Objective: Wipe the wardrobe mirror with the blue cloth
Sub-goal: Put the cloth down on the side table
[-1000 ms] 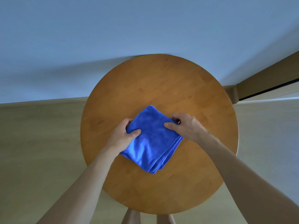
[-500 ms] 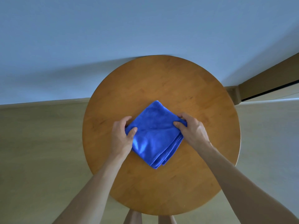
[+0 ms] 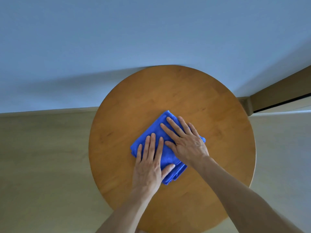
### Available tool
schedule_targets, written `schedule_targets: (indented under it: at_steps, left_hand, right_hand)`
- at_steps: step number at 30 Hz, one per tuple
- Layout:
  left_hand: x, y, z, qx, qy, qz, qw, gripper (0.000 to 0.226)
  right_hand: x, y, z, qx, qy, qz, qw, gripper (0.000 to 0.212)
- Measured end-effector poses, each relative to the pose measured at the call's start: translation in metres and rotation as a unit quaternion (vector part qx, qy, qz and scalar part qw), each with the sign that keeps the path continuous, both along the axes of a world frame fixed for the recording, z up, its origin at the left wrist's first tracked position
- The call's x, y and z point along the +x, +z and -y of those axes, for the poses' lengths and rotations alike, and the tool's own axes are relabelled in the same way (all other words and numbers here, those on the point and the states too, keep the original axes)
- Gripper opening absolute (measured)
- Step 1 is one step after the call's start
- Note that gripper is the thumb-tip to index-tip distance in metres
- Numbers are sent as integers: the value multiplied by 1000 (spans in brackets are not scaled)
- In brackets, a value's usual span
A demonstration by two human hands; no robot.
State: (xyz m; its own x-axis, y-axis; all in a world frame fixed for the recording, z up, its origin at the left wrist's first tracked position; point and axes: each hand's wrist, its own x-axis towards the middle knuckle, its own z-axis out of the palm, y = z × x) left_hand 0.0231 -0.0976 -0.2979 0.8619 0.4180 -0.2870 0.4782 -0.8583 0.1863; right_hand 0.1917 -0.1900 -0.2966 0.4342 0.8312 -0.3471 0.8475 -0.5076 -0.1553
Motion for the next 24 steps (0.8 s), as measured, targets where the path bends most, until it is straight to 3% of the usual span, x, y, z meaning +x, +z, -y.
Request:
schedule_targets:
  at_steps: [4, 6, 12, 18, 24]
  left_hand:
    - [-6, 3, -20, 19, -66, -17, 997, 103]
    - [-8, 8, -24, 33, -52, -28, 998, 107]
    - [-27, 5, -1, 30, -50, -9, 998, 82]
    - [-22, 6, 0, 27, -51, -28, 998, 99]
    - [-25, 31, 9, -50, -4, -23, 998, 69]
  right_hand:
    - [-2, 1, 0, -5, -29, -1, 1000, 67]
    - [-6, 6, 0, -10, -44, 11, 999, 68]
    - [-11, 4, 5, -17, -71, 6, 997, 76]
    - [-13, 4, -5, -37, -125, -5, 991, 90]
    - [-32, 27, 19, -62, -171, -17, 983, 84]
